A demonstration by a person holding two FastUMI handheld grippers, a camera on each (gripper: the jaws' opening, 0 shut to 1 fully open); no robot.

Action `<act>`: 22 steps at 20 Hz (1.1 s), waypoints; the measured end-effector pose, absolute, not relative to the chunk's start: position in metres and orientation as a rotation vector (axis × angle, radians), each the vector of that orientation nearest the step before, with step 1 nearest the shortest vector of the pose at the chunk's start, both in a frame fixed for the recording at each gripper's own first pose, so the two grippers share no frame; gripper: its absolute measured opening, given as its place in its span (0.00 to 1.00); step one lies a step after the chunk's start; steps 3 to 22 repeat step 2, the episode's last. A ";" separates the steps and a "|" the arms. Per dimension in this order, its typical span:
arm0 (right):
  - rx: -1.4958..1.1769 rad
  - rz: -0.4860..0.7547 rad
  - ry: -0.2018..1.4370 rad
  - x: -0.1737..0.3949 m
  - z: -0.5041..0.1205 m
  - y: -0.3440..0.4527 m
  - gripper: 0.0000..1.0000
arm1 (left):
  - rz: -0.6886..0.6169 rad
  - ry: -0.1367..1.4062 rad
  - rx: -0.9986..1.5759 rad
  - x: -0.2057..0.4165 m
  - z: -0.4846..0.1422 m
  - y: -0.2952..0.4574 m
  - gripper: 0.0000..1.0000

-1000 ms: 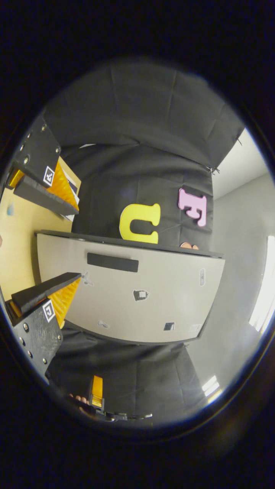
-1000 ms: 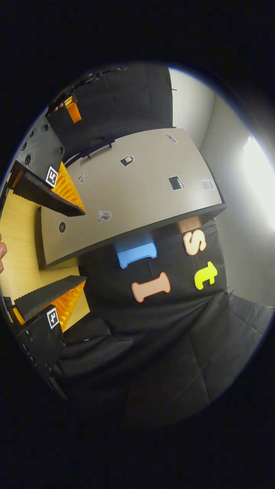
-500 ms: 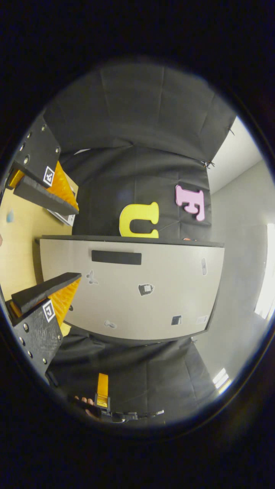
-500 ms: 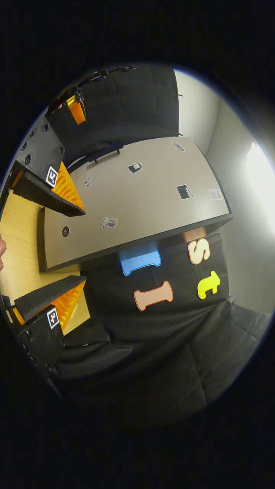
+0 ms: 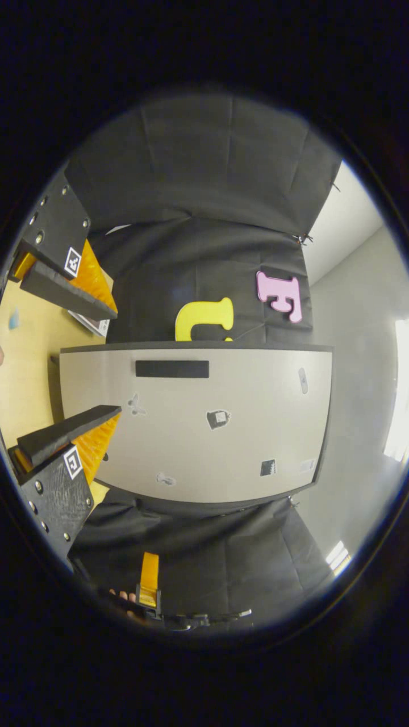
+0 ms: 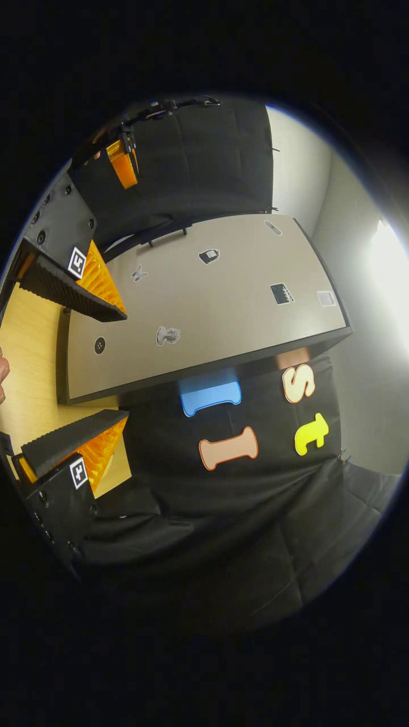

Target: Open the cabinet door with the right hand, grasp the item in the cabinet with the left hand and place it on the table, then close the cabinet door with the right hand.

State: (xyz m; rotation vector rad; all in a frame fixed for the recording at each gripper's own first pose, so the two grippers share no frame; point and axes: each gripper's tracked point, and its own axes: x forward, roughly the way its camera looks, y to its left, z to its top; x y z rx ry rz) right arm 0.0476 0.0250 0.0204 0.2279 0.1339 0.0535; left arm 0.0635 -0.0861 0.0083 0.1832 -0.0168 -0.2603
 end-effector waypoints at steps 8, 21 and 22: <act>0.229 0.066 0.132 0.047 0.020 0.026 0.98 | -0.256 -0.018 0.205 0.060 0.007 -0.091 0.92; 0.229 0.066 0.132 0.047 0.020 0.026 0.98 | -0.256 -0.018 0.205 0.060 0.007 -0.091 0.92; 0.229 0.066 0.132 0.047 0.020 0.026 0.98 | -0.256 -0.018 0.205 0.060 0.007 -0.091 0.92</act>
